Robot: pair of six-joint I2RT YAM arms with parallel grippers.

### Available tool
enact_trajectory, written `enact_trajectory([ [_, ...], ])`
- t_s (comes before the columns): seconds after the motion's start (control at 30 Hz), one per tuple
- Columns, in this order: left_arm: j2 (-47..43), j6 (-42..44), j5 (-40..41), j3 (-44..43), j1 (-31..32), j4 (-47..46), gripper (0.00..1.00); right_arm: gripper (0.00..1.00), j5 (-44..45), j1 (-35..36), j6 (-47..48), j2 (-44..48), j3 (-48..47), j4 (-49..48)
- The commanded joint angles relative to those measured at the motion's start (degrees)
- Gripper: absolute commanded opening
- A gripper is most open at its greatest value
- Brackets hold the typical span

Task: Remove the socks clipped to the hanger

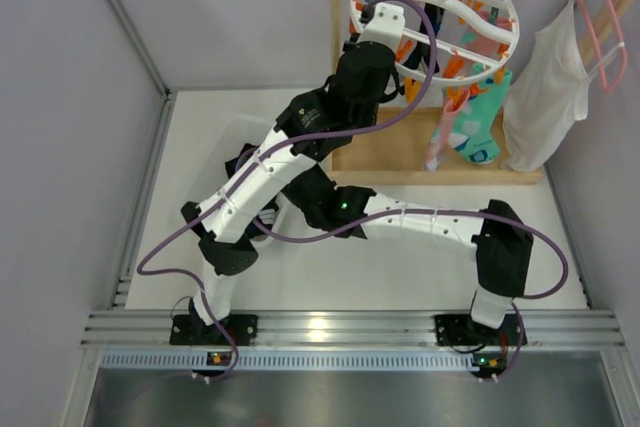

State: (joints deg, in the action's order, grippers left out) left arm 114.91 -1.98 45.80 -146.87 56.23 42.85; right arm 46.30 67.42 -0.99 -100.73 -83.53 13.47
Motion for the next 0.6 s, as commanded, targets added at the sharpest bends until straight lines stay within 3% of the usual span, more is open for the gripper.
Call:
enact_trajectory([
  [0.0, 0.3, 0.2, 0.3, 0.0, 0.0, -4.3, 0.21, 0.00, -1.0, 1.8, 0.3, 3.7, 1.7, -1.2],
  [0.2, -0.7, -1.2, -0.5, 0.5, 0.0, -4.2, 0.20, 0.00, -2.5, 2.2, -0.4, 7.6, 6.7, -2.3],
  [0.23, -1.5, -1.8, -1.1, 1.2, 0.0, -4.1, 0.25, 0.00, -3.8, 2.3, -0.4, 9.7, 7.8, -3.8],
  [0.3, -4.1, -3.7, -1.9, 3.0, 0.1, -4.1, 0.45, 0.00, -6.9, 2.5, -0.7, 11.9, 10.7, -5.3],
  [0.4, -8.9, -6.4, -3.3, 8.3, 0.3, -4.0, 0.62, 0.00, -13.6, 2.4, -0.5, 16.0, 12.2, -7.9],
  [0.43, -10.0, -6.8, -3.0, 9.7, 0.4, -3.9, 0.72, 0.00, -15.7, 2.4, -0.5, 16.9, 12.5, -8.7],
  [0.57, -16.2, -6.6, 3.2, 16.3, 1.9, -3.8, 0.89, 0.00, -23.4, 1.2, -1.9, 18.5, 12.7, -12.2],
])
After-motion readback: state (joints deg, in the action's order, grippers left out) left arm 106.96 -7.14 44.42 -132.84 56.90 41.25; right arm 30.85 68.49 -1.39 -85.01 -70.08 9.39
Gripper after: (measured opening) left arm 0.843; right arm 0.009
